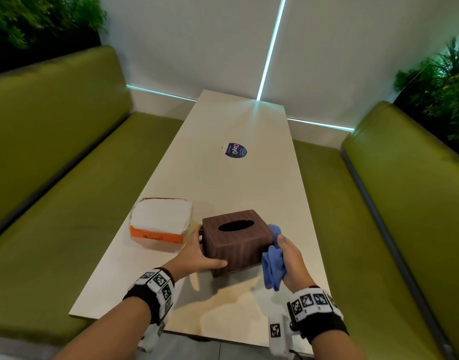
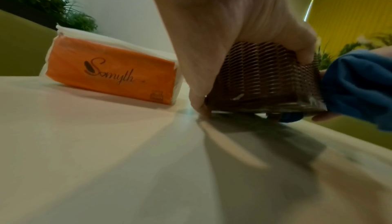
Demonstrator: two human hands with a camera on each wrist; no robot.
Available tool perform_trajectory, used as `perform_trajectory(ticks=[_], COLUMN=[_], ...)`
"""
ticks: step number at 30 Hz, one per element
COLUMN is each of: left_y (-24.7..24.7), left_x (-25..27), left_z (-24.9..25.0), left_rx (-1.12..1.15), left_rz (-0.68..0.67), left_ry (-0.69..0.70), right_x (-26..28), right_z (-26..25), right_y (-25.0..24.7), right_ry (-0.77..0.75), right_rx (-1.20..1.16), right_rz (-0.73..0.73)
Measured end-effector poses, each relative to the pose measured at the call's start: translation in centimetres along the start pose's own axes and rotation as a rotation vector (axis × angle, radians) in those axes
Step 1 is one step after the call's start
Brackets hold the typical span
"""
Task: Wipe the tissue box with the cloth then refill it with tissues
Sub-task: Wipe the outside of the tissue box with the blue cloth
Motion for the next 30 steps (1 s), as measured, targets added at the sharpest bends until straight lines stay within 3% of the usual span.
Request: perform_trajectory(ticks=[4,9,12,15,20,22,24,26,30], left_y=[-0.5,-0.8,-1.4,-1.9,-2.7,-2.7,-2.2,-1.7,-1.3], left_x=[0.1,0.7,0.8,0.6,0.2,-0.1,-0.4,-0.4,-0.5], left_z=[1.5,2.4,2.0,1.5,1.1,0.7,0.4,0.3,-0.3], left_rx=[0.029,-0.251,-0.247,-0.310,-0.386,-0.410,-0.339,-0.237,-0.191], left_rz=[0.014,-0.206,-0.157,-0.096,-0.114,-0.099,-0.088,-0.060,0.015], left_ry=[-0.022,0.013,0.020,-0.020,-0.007,-0.007,0.019,0.042,0.044], right_x=[0.0,-1.8,-2.4,-1.6,-0.1,0.8,1.8,2.2,2.9], right_z=[-1.9,-5.1,-5.2,-5.3,-6.4,-7.5,-8.3,-7.9,-4.4], right_y=[1.0,2.2,2.7,2.5,2.5,2.8,3.9,5.6,9.7], right_ry=[-0.060,0.136,0.149,0.057,-0.034,-0.190,-0.386,-0.522,-0.559], right_rx=[0.180,0.611,0.668,0.661,0.752,0.803,0.708,0.698,1.208], right_rz=[0.003,0.117,0.060,0.017,-0.001,0.102,0.198,0.207,0.163])
Point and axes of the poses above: each hand's wrist, its own x-axis away from the middle knuckle, its own y-axis out of the palm, z = x × y, the point moved 1 cm from there along -x, towards the middle knuckle, and after that the axes turned 1 degree about z, right-handed, at the moved point
